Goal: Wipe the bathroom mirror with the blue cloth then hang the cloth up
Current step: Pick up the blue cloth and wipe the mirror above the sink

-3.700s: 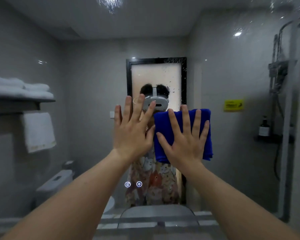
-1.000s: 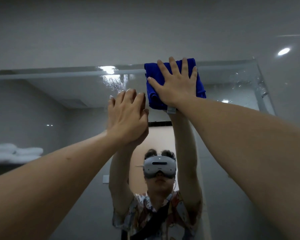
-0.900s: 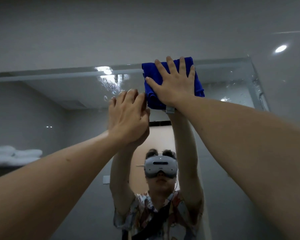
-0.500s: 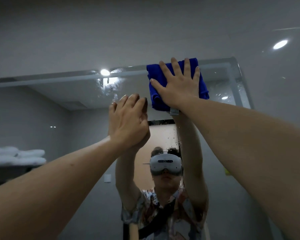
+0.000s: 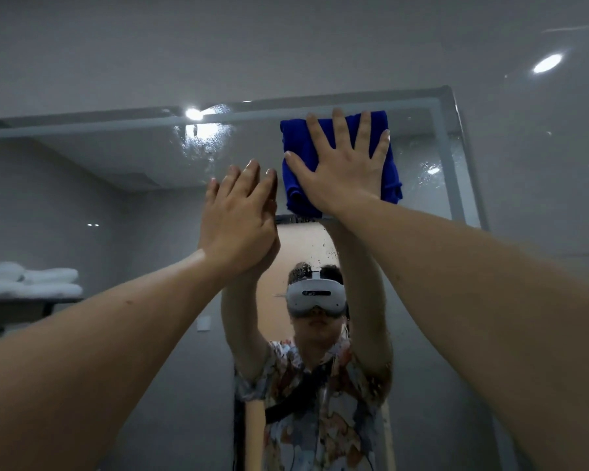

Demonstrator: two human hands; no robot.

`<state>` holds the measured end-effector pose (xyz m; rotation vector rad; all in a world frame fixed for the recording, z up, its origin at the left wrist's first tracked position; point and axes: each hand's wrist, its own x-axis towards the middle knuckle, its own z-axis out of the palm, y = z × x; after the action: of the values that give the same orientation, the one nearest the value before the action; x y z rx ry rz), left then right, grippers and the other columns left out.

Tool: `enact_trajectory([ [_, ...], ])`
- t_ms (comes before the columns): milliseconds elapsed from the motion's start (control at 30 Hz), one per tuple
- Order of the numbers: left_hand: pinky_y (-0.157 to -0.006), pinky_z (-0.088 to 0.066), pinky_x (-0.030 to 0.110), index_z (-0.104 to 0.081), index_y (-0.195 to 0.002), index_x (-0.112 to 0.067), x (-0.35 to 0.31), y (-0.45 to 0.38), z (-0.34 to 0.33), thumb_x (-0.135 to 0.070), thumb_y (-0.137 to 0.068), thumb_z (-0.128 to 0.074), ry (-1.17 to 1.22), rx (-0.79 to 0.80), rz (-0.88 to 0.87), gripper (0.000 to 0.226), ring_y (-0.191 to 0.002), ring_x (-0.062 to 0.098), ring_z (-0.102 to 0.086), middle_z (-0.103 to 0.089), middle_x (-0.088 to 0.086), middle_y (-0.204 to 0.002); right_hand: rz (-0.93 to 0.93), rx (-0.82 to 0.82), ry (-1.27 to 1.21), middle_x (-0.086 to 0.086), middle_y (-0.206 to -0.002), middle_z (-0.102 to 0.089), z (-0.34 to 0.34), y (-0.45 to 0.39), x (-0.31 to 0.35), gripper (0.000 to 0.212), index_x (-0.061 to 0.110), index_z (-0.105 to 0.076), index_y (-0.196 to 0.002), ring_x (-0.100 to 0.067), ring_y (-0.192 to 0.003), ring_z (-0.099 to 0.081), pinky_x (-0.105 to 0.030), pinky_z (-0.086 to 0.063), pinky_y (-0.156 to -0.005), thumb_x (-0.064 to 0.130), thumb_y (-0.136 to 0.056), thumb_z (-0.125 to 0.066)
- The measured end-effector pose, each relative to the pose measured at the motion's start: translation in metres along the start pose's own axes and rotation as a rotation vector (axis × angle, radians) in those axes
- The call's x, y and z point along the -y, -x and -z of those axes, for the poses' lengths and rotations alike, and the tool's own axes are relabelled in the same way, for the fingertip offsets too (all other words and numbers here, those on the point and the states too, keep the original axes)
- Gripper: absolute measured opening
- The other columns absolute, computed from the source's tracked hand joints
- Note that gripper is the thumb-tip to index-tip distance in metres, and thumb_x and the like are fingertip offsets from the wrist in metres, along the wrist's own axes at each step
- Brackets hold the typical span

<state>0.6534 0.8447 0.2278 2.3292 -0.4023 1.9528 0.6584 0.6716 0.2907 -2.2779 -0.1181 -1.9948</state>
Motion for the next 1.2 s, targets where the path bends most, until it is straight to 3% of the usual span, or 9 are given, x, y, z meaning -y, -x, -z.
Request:
enact_trajectory([
  [267, -0.127, -0.005, 0.05, -0.026, -0.161, -0.026, -0.018, 0.029, -0.01, -0.04, -0.101, -0.032, 0.034, 0.003, 0.02, 0.062, -0.157, 0.03, -0.009, -0.019, 0.005, -0.169, -0.025, 0.021, 0.006, -0.003, -0.174, 0.001, -0.003, 0.045, -0.002, 0.08, 0.041, -0.001, -0.164, -0.04, -0.157, 0.011, -0.067, 0.004, -0.122, 0.08, -0.095, -0.015],
  [433, -0.126, -0.009, 0.051, -0.028, -0.16, -0.022, -0.016, 0.053, -0.01, -0.042, -0.097, -0.022, 0.017, 0.022, -0.041, 0.066, -0.156, 0.032, -0.014, -0.023, 0.008, -0.168, -0.05, 0.06, 0.025, -0.003, -0.174, 0.005, -0.006, 0.075, -0.001, 0.082, 0.041, 0.003, -0.163, -0.041, -0.157, 0.013, -0.068, 0.006, -0.122, 0.082, -0.094, -0.014],
  [867, -0.125, -0.009, 0.058, -0.028, -0.159, -0.021, -0.017, 0.137, -0.019, -0.038, -0.094, -0.034, 0.037, 0.11, -0.073, 0.068, -0.156, 0.036, -0.013, -0.022, 0.011, -0.168, -0.071, 0.11, 0.068, -0.005, -0.174, -0.003, -0.015, 0.18, 0.003, 0.085, 0.037, -0.004, -0.165, -0.041, -0.158, 0.005, -0.067, 0.002, -0.123, 0.081, -0.094, -0.018],
  [1200, -0.124, -0.009, 0.058, -0.033, -0.159, -0.023, -0.024, 0.217, -0.039, -0.039, -0.093, -0.04, 0.093, 0.058, -0.039, 0.068, -0.156, 0.036, -0.013, -0.021, 0.01, -0.168, -0.061, 0.135, 0.107, -0.008, -0.174, -0.004, -0.023, 0.258, 0.003, 0.086, 0.034, -0.009, -0.165, -0.044, -0.157, 0.002, -0.068, -0.001, -0.122, 0.081, -0.095, -0.022],
])
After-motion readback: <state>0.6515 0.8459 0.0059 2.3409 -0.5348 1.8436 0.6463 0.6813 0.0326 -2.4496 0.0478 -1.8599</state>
